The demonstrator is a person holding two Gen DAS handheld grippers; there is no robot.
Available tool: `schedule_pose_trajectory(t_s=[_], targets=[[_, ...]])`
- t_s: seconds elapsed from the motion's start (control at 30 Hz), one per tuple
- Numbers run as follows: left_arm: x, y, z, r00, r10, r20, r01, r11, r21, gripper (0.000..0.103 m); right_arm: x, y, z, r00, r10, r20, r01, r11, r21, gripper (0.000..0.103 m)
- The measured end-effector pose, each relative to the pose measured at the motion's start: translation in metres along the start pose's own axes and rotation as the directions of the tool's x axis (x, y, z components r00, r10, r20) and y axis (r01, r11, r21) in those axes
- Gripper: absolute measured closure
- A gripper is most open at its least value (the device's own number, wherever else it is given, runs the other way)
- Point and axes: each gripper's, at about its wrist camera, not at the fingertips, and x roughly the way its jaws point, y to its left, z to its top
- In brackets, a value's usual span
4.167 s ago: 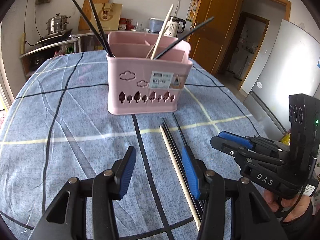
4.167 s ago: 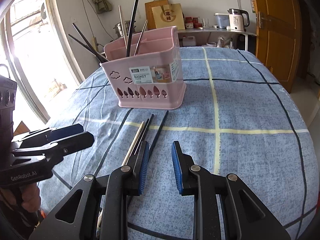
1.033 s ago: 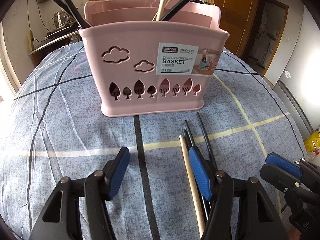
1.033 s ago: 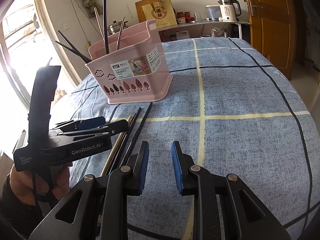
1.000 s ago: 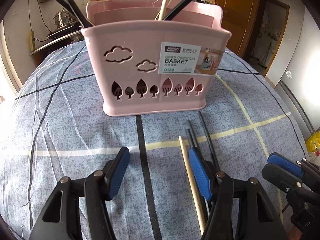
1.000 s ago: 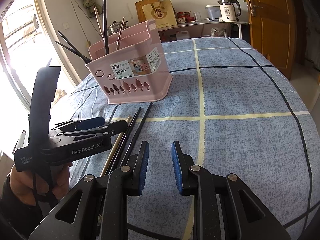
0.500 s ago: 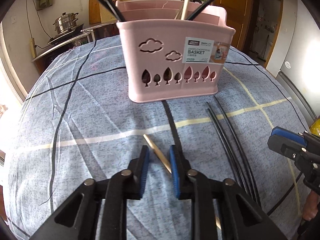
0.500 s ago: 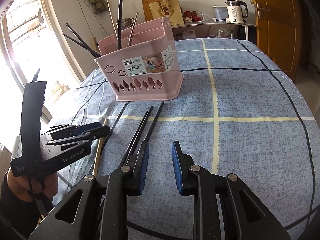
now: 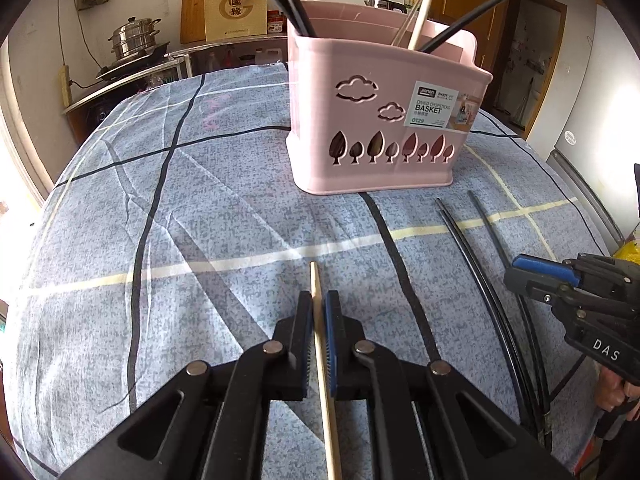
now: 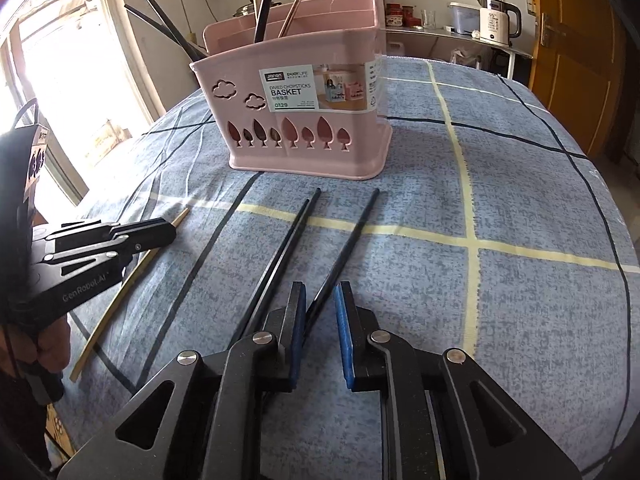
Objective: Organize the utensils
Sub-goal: 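Close the left tool on the light wooden chopstick, then close the right tool on a black chopstick, then lift both held chopsticks and carry them over the pink basket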
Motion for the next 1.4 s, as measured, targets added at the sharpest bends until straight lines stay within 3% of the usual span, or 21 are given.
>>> schedule_pose_trajectory(t_s=[0.2, 0.4, 0.53, 0.73, 0.8, 0.9, 1.1, 1.4], targets=[[-0.006, 0.009, -0.007, 1.0, -0.002, -0.004, 0.002, 0.998, -0.065, 0.096, -0.014, -0.024, -0.009, 0.999, -0.036, -0.034, 0.035, 0.999, -0.028, 0.089], [0.0, 0.011, 0.002, 0.999, -0.023, -0.029, 0.02, 0.997, -0.08, 0.09, -0.007, -0.041, 0.008, 0.997, -0.081, -0.013, 0.082, 0.992, 0.1, 0.086], [0.003, 0.004, 0.008, 0.999, -0.035, -0.04, 0.033, 0.999, -0.043, 0.074, 0.002, -0.044, 0.019, 0.992, -0.122, -0.017, 0.123, 0.985, 0.118, 0.086], [0.01, -0.012, 0.015, 0.999, 0.009, -0.035, -0.009, 1.0, 0.022, 0.073, 0.013, -0.05, 0.036, 0.989, -0.143, -0.032, 0.146, 0.98, 0.133, 0.086], [0.011, -0.014, 0.016, 0.999, 0.021, -0.032, -0.02, 0.999, 0.038, 0.075, 0.016, -0.048, 0.04, 0.989, -0.145, -0.034, 0.148, 0.981, 0.129, 0.087], [0.01, -0.012, 0.015, 0.999, 0.021, -0.031, -0.02, 0.999, 0.03, 0.089, 0.019, -0.045, 0.043, 0.988, -0.148, -0.038, 0.151, 0.982, 0.109, 0.092], [0.009, -0.007, 0.014, 0.999, 0.015, -0.037, -0.014, 1.0, 0.024, 0.097, 0.02, -0.042, 0.044, 0.993, -0.114, -0.038, 0.117, 0.989, 0.095, 0.096], [-0.016, -0.008, 0.027, 1.0, -0.019, 0.005, 0.019, 1.0, 0.02, 0.098, -0.023, -0.024, 0.053, 0.995, -0.045, 0.09, 0.039, 0.997, 0.064, 0.098]])
